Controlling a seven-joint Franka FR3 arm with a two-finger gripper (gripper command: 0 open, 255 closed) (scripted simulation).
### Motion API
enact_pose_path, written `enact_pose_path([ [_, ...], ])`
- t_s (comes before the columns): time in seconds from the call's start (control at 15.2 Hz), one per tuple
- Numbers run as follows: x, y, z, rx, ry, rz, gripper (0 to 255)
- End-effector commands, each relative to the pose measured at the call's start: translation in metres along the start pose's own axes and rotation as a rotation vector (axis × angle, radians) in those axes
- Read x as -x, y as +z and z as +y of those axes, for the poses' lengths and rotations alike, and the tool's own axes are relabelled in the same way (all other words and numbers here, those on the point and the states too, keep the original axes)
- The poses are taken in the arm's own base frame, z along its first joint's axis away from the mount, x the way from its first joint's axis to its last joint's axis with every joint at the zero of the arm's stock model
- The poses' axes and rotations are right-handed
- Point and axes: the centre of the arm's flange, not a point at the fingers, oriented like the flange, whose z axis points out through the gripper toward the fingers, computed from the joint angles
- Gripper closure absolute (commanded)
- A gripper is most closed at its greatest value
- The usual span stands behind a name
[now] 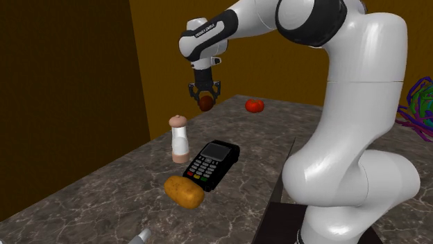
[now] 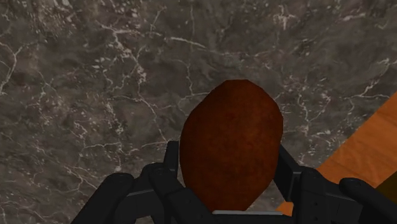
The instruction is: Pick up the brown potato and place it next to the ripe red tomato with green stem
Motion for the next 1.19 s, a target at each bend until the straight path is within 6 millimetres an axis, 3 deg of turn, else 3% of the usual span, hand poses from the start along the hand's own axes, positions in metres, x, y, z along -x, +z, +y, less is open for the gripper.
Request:
enact_pose_path([
  [0.0,-0.020,0.005,0.018,0.000,-0.001,0.000,255],
  [1.12,-0.175,0.035,0.178,0.000,-0.001,0.000,255],
])
